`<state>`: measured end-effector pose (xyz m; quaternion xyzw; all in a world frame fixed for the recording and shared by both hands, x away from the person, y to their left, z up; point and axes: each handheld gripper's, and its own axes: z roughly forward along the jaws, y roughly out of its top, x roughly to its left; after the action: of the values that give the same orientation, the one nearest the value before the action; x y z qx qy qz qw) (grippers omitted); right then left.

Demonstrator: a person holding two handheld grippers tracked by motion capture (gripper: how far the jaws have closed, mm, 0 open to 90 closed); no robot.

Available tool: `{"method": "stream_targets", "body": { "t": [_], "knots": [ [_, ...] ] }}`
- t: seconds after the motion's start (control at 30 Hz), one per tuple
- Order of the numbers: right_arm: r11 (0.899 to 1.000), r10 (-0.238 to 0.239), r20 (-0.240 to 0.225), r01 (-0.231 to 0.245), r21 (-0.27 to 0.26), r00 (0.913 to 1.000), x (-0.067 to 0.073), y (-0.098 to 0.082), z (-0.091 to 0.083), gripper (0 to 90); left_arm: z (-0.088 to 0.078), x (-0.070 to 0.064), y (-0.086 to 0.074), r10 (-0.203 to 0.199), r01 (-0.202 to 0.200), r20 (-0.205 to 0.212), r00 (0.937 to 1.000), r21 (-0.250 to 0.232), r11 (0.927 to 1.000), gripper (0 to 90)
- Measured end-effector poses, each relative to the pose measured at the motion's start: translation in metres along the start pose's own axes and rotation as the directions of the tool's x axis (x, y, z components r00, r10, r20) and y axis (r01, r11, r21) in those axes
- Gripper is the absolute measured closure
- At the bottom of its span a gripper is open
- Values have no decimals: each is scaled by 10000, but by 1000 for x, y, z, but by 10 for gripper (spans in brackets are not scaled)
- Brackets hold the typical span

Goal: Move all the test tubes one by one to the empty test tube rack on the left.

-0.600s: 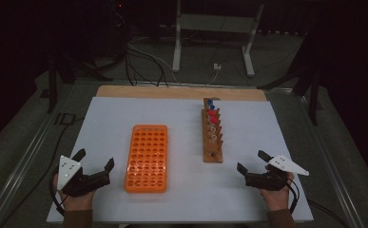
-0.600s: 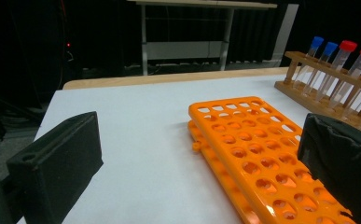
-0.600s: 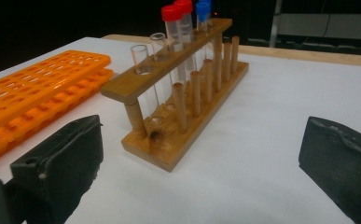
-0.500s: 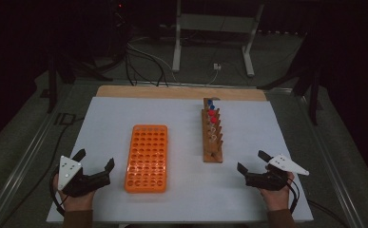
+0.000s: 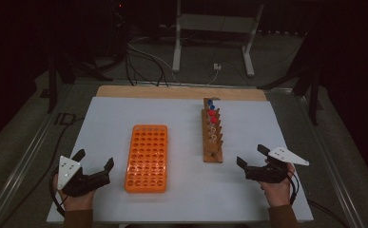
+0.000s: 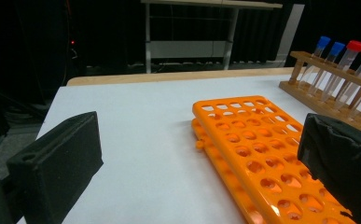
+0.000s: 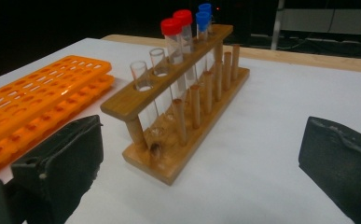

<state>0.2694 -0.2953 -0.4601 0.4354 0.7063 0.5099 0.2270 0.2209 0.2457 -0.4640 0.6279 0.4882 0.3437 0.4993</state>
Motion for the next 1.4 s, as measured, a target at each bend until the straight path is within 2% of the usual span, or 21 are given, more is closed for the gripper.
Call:
{"method": "stream_targets", "body": {
  "t": [0.27, 0.37, 0.67, 0.9, 0.97, 1.0, 1.03, 1.1, 1.13, 1.17, 1.23, 1.33, 1.4],
  "knots": [
    [9997, -191, -270, 194, 115, 9995, 6, 18, 13, 3, 1, 0, -1, 34, -34, 21, 10000, 58, 10000, 5],
    [9998, -89, -377, 96, 174, 9992, 7, 24, 19, 3, 1, 0, -1, 10, -10, 4, 10000, 55, 10000, 5],
    [9996, -178, -591, 191, 215, 9981, 10, 42, 39, 5, 2, -1, -1, 32, -33, 61, 10000, 56, 10000, 5],
    [9973, -347, -759, 394, 620, 9965, 16, 47, 55, 52, 2, -1, -1, 51, -52, 93, 9999, 111, 9999, 5],
    [9926, -676, -928, 764, 945, 9934, 22, 49, 63, 102, 3, -2, -1, 40, -41, 85, 10000, 113, 9999, 5],
    [9909, -740, -980, 843, 1047, 9924, 24, 49, 65, 144, 3, -2, -1, 22, -23, 93, 10000, 116, 9999, 5],
    [9909, -740, -980, 843, 1047, 9924, 24, 49, 65, 144, 3, -2, -1, 22, -23, 93, 10000, 116, 9999, 5],
    [9842, -1009, -1023, 1143, 1351, 9896, 28, 47, 74, 287, 4, -3, -1, 99, -101, 115, 9999, 144, 9998, 5],
    [9842, -1009, -1023, 1143, 1351, 9896, 28, 47, 74, 287, 4, -3, -1, 99, -101, 115, 9999, 144, 9998, 5],
    [9801, -1133, -847, 1254, 1542, 9899, 31, 45, 80, 408, 4, -3, -1, 127, -129, 124, 9998, 153, 9998, 5],
    [9762, -1270, -793, 1388, 1665, 9887, 33, 43, 84, 517, 4, -3, -1, 119, -121, 137, 9998, 158, 9998, 5],
    [9738, -1352, -860, 1484, 1723, 9871, 35, 41, 90, 605, 4, -3, -1, 123, -125, 142, 9998, 154, 9998, 5],
    [9746, -1230, -871, 1368, 1770, 9886, 34, 41, 94, 651, 4, -3, -1, 124, -126, 154, 9998, 151, 9998, 5]
  ]
}}
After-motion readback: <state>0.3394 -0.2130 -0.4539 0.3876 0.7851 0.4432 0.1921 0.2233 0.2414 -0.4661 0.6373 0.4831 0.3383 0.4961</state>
